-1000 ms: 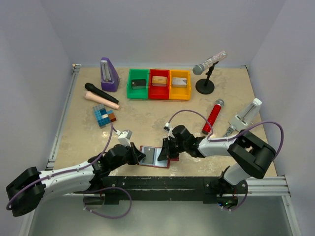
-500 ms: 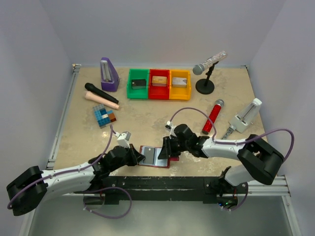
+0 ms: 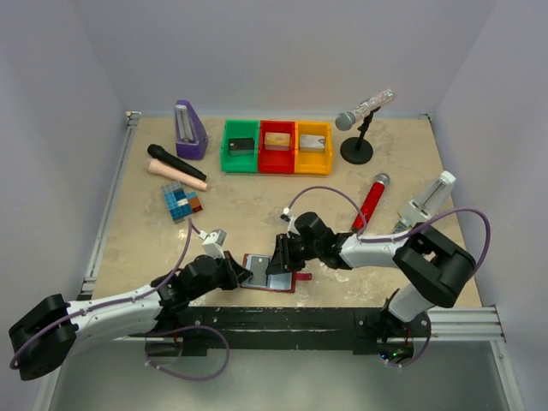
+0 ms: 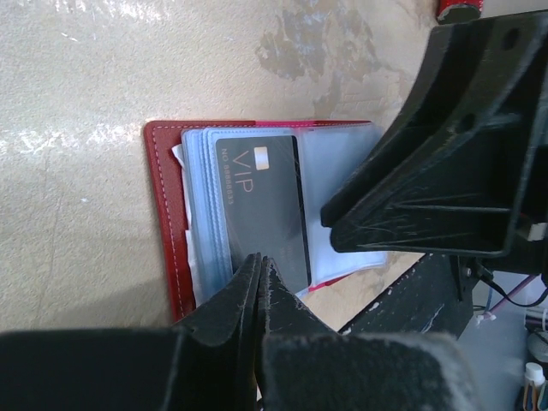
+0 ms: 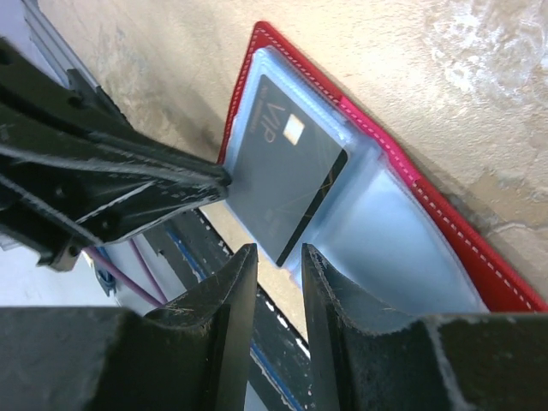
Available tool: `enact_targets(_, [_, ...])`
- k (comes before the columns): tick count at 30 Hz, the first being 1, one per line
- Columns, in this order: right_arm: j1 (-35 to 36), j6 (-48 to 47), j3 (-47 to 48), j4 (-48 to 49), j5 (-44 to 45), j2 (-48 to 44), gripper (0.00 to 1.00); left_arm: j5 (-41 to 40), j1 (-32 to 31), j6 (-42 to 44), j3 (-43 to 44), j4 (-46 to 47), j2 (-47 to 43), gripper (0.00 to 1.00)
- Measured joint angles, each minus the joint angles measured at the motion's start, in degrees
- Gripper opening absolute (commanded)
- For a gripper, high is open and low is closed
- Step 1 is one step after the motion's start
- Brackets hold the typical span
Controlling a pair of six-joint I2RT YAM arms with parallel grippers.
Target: Take the credit cards out of the card holder
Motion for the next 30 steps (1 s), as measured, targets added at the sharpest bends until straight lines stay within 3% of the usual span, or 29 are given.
enact_targets(8, [0.00, 1.75, 0.00, 2.40, -0.42, 2.62, 0.36, -0.09, 0.00, 0.04, -0.11, -1.29, -3.85, 0.02])
enact_targets(30, [0.00, 4.83, 0.00, 7.32, -1.51, 4.96, 0.36, -1.09, 0.00, -0.83, 0.13, -2.27, -0.09, 0.00])
